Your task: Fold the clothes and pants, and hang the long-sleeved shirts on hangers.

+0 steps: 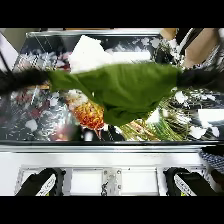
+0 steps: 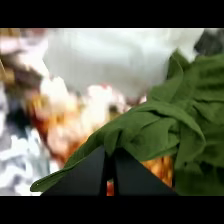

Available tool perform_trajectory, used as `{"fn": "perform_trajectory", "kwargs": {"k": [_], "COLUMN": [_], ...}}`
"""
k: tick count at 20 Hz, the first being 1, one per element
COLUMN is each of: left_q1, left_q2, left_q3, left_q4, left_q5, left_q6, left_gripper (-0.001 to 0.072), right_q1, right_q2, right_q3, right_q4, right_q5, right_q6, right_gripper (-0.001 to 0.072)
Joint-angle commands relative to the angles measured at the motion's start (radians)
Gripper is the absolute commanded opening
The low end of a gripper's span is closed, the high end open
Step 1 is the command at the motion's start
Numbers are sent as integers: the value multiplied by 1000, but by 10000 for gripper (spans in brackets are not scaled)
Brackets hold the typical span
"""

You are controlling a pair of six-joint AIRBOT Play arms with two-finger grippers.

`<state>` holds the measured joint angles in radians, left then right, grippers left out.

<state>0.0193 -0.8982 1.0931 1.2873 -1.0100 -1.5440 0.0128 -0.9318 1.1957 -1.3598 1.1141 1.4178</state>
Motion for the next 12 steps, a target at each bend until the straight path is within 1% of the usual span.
{"fn": "perform_trajectory", "kwargs": {"k": [1, 2, 3, 4, 7, 10, 11, 12], "left_q1": [-66, -89, -93, -89, -34, 31, 38, 37], "left_q2": [79, 86, 91, 98, 100, -11, -67, -137], "left_q3": [-348, -401, -417, -402, -304, -237, -224, -205], "left_q4": [-5, -4, -5, -6, -6, -29, -70, -146], "left_q5": [-11, -9, -11, -13, 0, -11, -8, -6], "left_q6": [0, 0, -2, -16, -32, -39, -11, 62], "left_gripper": [106, 496, 687, 689, 689, 689, 689, 688], "right_q1": [1, 1, 1, 1, 1, 1, 1, 1], "right_q2": [3, 3, 6, 16, 56, 81, 82, 81], "right_q3": [-200, -211, -204, -194, -180, -180, -180, -180], "right_q4": [18, 17, 17, 17, 18, 21, 21, 24], "right_q5": [126, 126, 124, 120, 95, 91, 90, 90], "right_q6": [-3, -3, -3, -3, -3, -3, -3, -3], "right_gripper": [272, 538, 634, 623, 623, 623, 623, 623]}}
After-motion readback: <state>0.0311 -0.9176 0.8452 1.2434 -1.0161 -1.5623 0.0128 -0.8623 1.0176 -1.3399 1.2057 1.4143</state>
